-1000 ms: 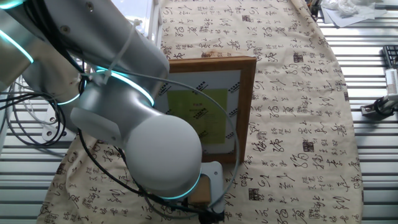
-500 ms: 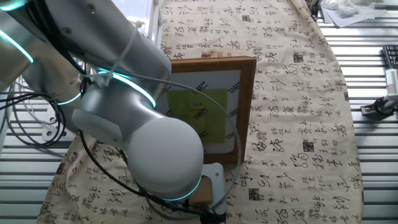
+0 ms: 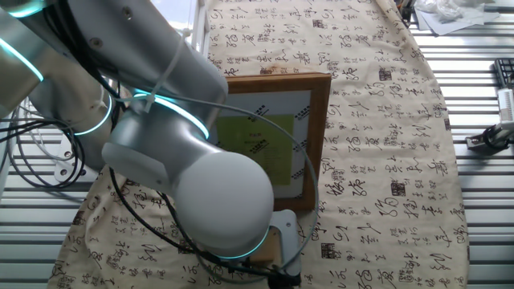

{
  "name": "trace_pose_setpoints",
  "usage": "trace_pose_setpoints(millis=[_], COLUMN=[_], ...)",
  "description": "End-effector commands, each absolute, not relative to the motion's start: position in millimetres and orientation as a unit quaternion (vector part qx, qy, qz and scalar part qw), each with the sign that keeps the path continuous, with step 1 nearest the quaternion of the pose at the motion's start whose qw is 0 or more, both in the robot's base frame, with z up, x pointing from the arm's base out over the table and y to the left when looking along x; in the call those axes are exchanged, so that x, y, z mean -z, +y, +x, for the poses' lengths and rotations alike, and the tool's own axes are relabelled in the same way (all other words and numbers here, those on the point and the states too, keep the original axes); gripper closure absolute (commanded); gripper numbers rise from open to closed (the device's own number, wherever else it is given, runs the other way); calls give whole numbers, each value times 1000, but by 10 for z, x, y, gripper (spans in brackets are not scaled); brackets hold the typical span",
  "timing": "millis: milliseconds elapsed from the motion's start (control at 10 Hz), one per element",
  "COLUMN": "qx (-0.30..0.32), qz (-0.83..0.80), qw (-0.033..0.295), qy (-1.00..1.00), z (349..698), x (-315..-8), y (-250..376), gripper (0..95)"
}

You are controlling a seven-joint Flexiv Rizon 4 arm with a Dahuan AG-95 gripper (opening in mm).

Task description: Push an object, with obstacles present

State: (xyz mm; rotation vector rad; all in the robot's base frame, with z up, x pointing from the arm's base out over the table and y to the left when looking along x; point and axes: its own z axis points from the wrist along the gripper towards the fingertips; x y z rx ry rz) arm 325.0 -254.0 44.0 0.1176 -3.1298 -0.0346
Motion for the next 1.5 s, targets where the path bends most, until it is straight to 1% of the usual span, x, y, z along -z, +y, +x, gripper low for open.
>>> trace_pose_setpoints(millis=[100,1000,1500], qx=[11,11,10], qz=[40,53,53], qw=[5,5,6], qy=[-999,-999,-999], z=[3281,3466,3501], x=[-452,-480,-506], y=[-2532,-2483,-2471], gripper=[950,950,950])
